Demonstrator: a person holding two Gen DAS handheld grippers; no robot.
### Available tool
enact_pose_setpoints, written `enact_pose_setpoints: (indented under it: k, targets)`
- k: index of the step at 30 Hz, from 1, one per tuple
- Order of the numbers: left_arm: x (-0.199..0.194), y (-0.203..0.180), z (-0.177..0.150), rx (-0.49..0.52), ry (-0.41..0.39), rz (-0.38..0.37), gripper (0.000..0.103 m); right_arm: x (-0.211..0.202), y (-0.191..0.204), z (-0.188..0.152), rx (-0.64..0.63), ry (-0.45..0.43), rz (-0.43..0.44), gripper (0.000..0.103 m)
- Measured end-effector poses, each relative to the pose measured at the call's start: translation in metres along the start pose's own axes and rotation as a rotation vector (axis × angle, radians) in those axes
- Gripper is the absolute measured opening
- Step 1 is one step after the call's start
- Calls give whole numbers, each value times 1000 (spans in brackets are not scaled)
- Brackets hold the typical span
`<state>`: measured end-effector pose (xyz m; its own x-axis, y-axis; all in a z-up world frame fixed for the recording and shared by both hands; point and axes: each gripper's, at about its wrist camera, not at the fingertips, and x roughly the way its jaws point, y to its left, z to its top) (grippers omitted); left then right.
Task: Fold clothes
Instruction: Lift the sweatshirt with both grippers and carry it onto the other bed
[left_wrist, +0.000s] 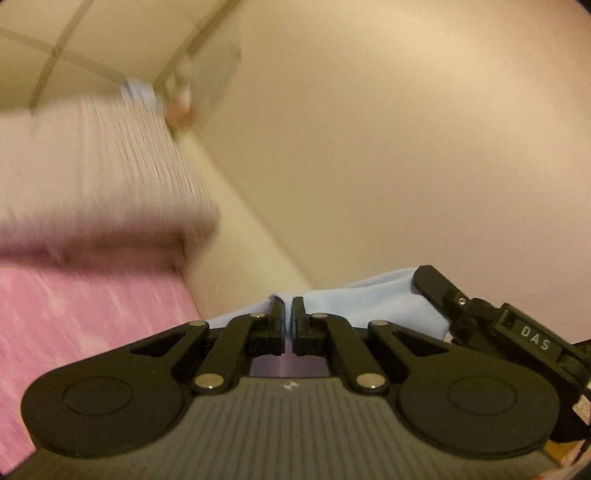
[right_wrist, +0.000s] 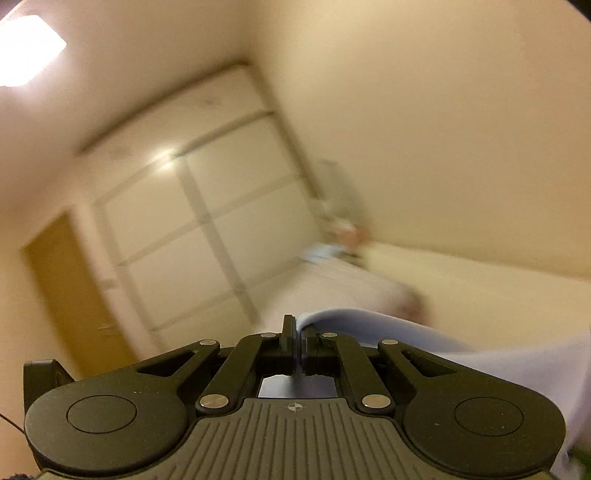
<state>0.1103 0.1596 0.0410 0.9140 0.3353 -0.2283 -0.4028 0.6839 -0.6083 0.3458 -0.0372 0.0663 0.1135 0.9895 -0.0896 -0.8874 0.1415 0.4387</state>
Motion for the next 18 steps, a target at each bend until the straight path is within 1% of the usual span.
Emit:
enact_pose_setpoints:
  k: [2, 4, 7, 10, 13, 14, 15, 16, 18]
  targets:
    - [-56, 8, 24, 26, -83, 32, 0, 15, 44, 5, -17, -12, 112, 3]
    - [-115, 17, 46, 46, -162, 68, 0, 26, 89, 2, -29, -21, 209, 3]
    - [-201, 32, 68, 79, -244, 142, 0, 38, 161, -8, -49, -32, 343, 3]
    - [-273, 53, 81, 94, -295, 235, 0, 62, 230, -34, -53, -11, 446, 3]
    - [-337, 73, 90, 98, -342, 329, 0, 86, 292, -65, -21, 50, 521, 3]
    - [-355, 82, 91, 96, -352, 362, 1, 94, 312, -77, -5, 75, 543, 3]
    - [-371, 95, 91, 91, -343, 400, 2, 102, 332, -89, 6, 101, 559, 3]
    - [-382, 111, 92, 78, -304, 440, 4, 114, 351, -104, 8, 139, 559, 3]
    - [-398, 146, 90, 13, -199, 551, 7, 142, 392, -138, -29, 280, 526, 4]
